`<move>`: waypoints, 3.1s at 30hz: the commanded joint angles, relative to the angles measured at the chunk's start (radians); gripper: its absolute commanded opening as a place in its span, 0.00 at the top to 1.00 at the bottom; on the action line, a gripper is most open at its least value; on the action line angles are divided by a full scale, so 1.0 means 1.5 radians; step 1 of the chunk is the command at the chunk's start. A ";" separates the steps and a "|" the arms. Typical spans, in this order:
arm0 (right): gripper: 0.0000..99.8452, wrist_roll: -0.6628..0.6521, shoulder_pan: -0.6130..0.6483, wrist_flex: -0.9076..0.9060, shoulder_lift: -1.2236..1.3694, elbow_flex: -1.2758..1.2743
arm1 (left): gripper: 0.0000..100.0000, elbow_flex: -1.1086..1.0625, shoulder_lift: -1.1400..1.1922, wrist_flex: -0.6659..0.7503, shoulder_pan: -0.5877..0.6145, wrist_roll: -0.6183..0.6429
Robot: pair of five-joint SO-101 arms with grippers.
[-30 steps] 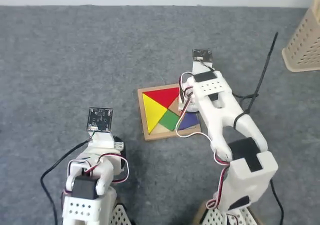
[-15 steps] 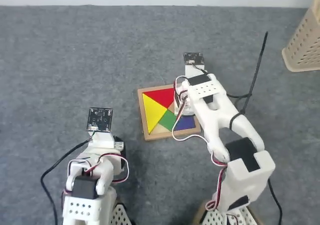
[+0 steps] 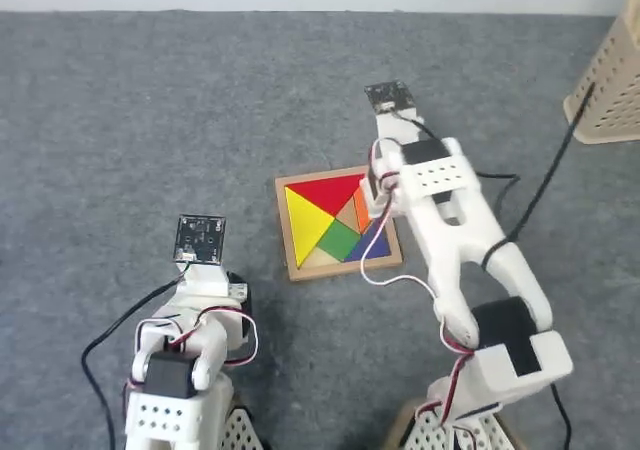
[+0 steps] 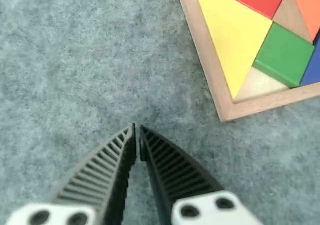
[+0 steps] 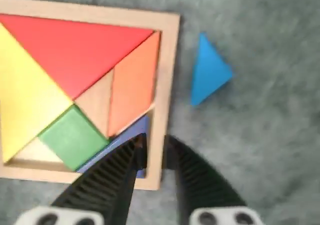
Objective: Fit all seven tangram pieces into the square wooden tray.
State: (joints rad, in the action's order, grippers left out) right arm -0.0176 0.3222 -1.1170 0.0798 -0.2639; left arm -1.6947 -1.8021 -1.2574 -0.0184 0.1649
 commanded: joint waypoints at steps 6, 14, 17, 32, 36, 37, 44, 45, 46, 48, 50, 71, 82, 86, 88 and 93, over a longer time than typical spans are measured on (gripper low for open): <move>0.73 -0.102 -0.044 0.034 0.064 0.120 | 0.99 0.006 -0.010 -0.003 0.001 -0.003; 0.73 -0.145 -0.044 0.042 0.203 0.223 | 0.99 0.006 -0.010 -0.003 0.001 -0.003; 0.73 -0.154 -0.048 0.042 0.236 0.239 | 0.99 0.006 -0.010 -0.003 0.001 -0.003; 0.73 -0.158 -0.048 0.068 0.286 0.240 | 0.99 0.006 -0.010 -0.003 0.001 -0.003; 0.73 -0.159 -0.048 0.082 0.287 0.237 | 0.99 0.006 -0.010 -0.003 0.001 -0.003; 0.73 -0.159 -0.048 0.082 0.287 0.237 | 0.99 0.006 -0.010 -0.003 0.001 -0.003; 0.77 -0.159 -0.048 0.081 0.287 0.233 | 0.99 0.006 -0.010 -0.003 0.001 -0.003; 0.80 -0.158 -0.048 0.082 0.287 0.231 | 0.99 0.006 -0.010 -0.003 0.001 -0.003; 0.82 -0.158 -0.048 0.082 0.287 0.230 | 0.99 0.006 -0.010 -0.003 0.001 -0.003; 0.85 -0.155 -0.048 0.082 0.287 0.230 | 0.99 0.006 -0.010 -0.003 0.001 -0.003; 0.86 -0.155 -0.048 0.082 0.287 0.230 | 0.99 0.006 -0.010 -0.003 0.001 -0.003; 0.87 -0.151 -0.001 0.068 0.005 0.044 | 0.99 0.006 -0.010 -0.003 0.001 -0.003; 0.87 -0.234 0.204 0.158 -0.109 -0.146 | 0.99 0.006 -0.010 -0.003 0.001 -0.003; 0.87 -0.237 0.241 0.158 -0.109 -0.152 | 0.99 0.006 -0.010 -0.003 0.001 -0.003; 0.87 -0.238 0.249 0.158 -0.109 -0.152 | 0.99 0.006 -0.010 -0.003 0.001 -0.003; 0.87 -0.260 0.250 0.171 -0.108 -0.153 | 0.99 0.006 -0.010 -0.003 0.001 -0.003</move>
State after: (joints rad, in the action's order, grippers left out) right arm -0.3598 0.6874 -0.8945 -0.0123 -0.5017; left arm -1.6947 -1.8021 -1.2574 -0.0184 0.1649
